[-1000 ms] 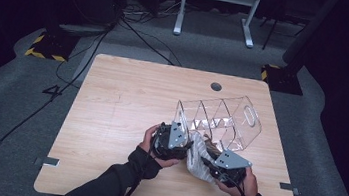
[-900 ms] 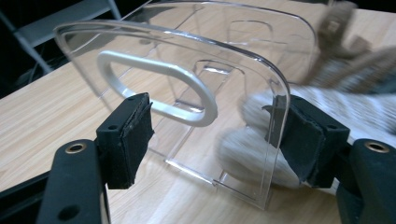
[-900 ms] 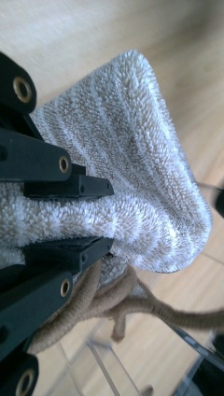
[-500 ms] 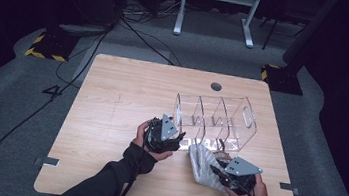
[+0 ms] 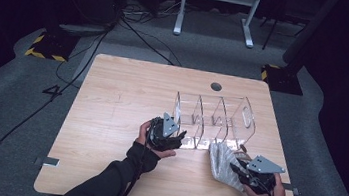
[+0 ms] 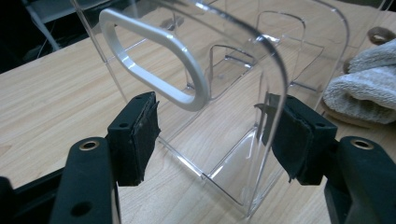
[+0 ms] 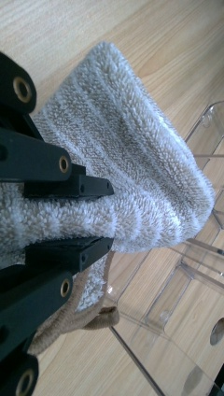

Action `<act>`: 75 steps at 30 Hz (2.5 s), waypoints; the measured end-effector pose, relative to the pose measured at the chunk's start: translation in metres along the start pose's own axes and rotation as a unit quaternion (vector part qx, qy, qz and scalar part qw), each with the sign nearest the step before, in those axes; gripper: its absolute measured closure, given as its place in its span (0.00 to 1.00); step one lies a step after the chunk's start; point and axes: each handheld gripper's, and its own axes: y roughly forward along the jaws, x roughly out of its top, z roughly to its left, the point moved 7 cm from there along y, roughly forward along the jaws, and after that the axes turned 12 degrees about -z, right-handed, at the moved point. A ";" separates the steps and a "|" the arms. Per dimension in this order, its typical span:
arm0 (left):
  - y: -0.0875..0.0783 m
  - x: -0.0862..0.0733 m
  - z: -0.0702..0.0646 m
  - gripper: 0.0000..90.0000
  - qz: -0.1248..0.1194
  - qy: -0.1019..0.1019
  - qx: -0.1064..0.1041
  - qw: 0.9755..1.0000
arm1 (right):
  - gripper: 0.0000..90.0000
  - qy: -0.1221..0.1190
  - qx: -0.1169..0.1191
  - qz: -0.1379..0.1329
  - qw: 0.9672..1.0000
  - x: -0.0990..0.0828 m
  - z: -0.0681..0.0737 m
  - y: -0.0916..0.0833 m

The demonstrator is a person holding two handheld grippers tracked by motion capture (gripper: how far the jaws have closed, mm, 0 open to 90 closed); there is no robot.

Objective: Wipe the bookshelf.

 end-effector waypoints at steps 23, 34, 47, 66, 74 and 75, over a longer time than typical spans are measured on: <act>-0.005 -0.006 0.039 0.74 0.002 0.035 -0.004 0.999 | 0.82 0.032 -0.040 -0.035 0.998 0.005 -0.033 -0.027; -0.007 -0.007 0.050 0.80 0.004 0.035 -0.003 0.999 | 0.81 0.043 -0.037 -0.056 0.997 0.012 -0.038 -0.040; -0.017 -0.011 0.069 0.82 0.012 0.029 0.012 0.999 | 0.82 0.070 -0.101 -0.103 0.987 0.021 -0.068 -0.059; -0.056 -0.012 0.017 0.55 -0.001 0.055 -0.071 0.996 | 0.82 0.065 -0.132 -0.090 0.985 0.053 -0.104 0.017; -0.031 -0.012 -0.010 0.42 0.008 0.063 -0.088 0.994 | 0.82 0.070 -0.089 -0.070 0.991 0.050 -0.093 0.033; -0.028 -0.013 -0.010 0.41 0.009 0.059 -0.084 0.995 | 0.82 0.068 -0.084 -0.065 0.992 0.050 -0.090 0.033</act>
